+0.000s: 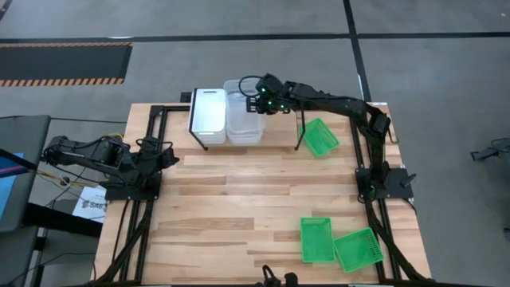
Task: Stack baskets on shelf by color
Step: Stack the transparent bin on top of the transparent bins on the shelf
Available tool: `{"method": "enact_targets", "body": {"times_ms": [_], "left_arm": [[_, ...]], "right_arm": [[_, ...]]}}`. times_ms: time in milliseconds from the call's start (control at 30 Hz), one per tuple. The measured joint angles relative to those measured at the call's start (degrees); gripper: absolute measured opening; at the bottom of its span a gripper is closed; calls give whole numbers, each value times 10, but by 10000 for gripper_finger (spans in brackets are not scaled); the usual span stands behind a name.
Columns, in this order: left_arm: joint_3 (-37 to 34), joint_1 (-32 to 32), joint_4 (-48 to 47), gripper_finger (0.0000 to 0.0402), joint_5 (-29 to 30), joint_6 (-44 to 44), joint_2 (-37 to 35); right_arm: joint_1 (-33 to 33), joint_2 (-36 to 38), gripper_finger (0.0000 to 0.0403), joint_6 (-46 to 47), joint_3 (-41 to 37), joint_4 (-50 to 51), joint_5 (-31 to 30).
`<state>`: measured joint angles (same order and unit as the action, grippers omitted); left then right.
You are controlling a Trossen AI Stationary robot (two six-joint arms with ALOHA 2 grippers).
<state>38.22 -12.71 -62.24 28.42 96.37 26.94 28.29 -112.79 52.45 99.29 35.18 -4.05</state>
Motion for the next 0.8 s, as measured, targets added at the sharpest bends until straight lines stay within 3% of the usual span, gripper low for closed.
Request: {"method": "enact_targets", "body": {"times_ms": [433,800], "left_arm": [[0,0,0,2,0,-1,0],[0,0,0,2,-1,-3,0]], "right_arm": [[0,0,182,-15,0,-40,24],[6,8,188,-41,55,-24,40]]}}
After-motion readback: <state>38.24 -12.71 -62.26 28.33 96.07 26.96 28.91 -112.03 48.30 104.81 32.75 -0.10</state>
